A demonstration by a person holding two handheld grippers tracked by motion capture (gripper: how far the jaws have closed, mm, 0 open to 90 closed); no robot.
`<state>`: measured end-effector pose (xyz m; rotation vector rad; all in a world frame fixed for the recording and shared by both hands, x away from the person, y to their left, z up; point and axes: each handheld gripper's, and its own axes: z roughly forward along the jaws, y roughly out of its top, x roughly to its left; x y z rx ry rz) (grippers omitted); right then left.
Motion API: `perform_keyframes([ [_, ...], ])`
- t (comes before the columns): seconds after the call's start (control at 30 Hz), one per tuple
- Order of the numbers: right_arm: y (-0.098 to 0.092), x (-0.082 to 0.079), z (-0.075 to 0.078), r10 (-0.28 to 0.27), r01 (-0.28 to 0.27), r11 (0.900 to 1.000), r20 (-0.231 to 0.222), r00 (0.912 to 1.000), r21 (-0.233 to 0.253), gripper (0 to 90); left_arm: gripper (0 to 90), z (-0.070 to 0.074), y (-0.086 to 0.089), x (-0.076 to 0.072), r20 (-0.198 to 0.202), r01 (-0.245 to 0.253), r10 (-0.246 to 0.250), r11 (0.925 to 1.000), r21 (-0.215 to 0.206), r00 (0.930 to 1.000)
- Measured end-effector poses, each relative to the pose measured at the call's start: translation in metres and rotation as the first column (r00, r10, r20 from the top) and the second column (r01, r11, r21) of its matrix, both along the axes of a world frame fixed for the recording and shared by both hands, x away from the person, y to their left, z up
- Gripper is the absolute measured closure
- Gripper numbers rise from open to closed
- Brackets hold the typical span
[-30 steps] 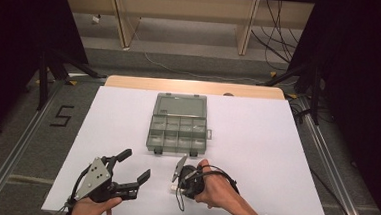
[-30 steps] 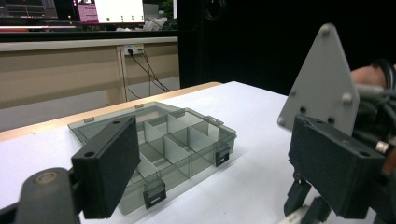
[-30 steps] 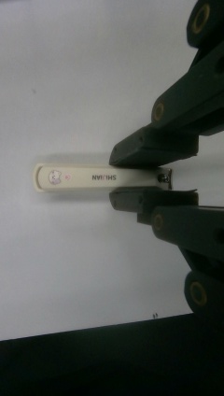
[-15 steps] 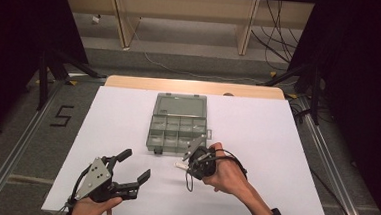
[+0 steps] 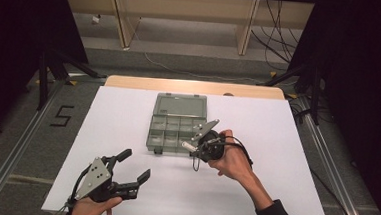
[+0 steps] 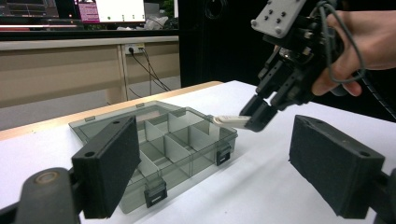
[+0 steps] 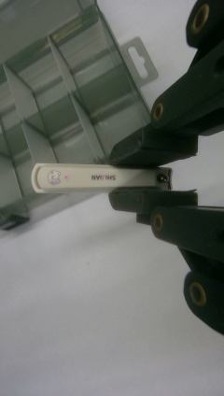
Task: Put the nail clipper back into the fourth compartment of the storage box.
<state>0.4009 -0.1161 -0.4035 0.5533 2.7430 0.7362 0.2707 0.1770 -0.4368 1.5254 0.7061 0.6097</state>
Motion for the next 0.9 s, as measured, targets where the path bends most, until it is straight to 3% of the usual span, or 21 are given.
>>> perform_keyframes([
  [0.27, -0.008, 0.021, -0.002, -0.076, 0.076, 0.997, 0.012, 0.9970, 0.034, 77.7, 15.8, 0.000, 0.001, 0.000, -0.001, -0.001, 0.001, 1.0000, 0.007, 1.0000],
  [0.5, -0.009, 0.037, -0.004, -0.140, 0.137, 0.987, 0.034, 0.9896, 0.082, 77.6, 15.8, 0.000, 0.001, 0.001, 0.005, 0.001, -0.001, 1.0000, 0.007, 1.0000],
  [0.57, -0.008, 0.040, -0.005, -0.163, 0.161, 0.983, 0.016, 0.9865, 0.089, 77.6, 15.8, 0.000, 0.000, 0.000, -0.002, 0.000, 0.000, 1.0000, -0.001, 1.0000],
  [0.63, -0.008, 0.045, -0.007, -0.182, 0.178, 0.978, 0.035, 0.9826, 0.105, 77.6, 15.8, 0.000, 0.000, 0.000, -0.002, 0.000, 0.000, 1.0000, -0.001, 1.0000],
  [0.83, -0.009, 0.056, -0.010, -0.217, 0.212, 0.969, 0.031, 0.9756, 0.131, 77.7, 15.9, 0.000, 0.000, 0.000, -0.004, -0.001, 0.001, 1.0000, 0.001, 1.0000],
  [0.9, -0.009, 0.059, -0.011, -0.245, 0.238, 0.960, 0.028, 0.9693, 0.151, 77.6, 15.8, 0.000, 0.000, 0.001, 0.001, 0.000, 0.000, 1.0000, 0.008, 1.0000],
])
